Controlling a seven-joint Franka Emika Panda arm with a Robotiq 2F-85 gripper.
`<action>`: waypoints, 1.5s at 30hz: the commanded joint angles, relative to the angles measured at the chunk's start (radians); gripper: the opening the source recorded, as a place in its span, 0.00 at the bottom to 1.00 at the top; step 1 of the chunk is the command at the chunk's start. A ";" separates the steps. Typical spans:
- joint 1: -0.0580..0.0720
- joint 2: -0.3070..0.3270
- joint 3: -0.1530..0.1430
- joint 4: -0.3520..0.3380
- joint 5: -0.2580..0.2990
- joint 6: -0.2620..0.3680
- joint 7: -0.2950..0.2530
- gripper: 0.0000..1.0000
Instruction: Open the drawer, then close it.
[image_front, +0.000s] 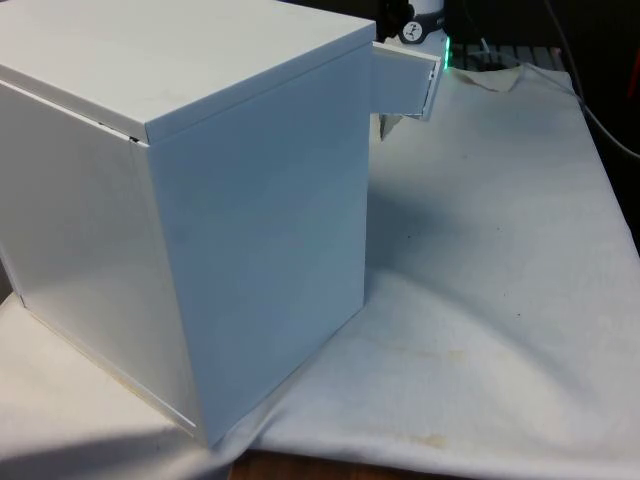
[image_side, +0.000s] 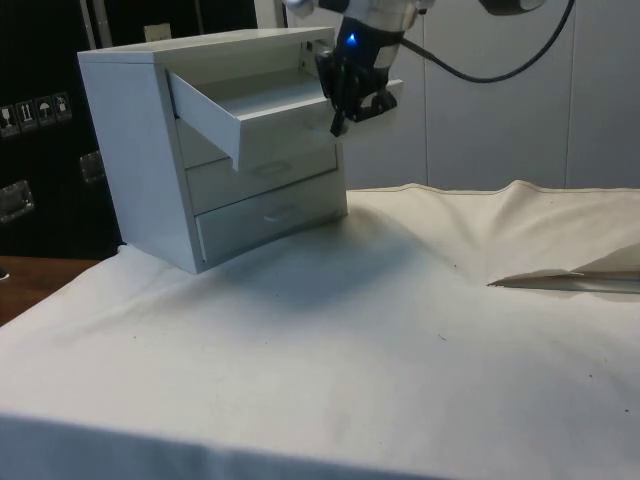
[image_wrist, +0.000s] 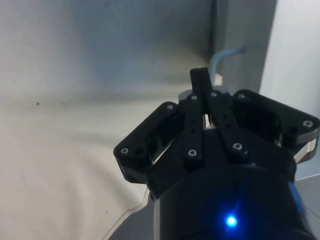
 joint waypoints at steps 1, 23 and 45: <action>-0.005 0.001 0.000 0.007 -0.014 0.004 0.003 0.00; -0.009 0.020 -0.011 0.049 -0.155 -0.003 0.095 0.00; -0.009 0.036 -0.026 0.091 -0.180 -0.032 0.084 0.00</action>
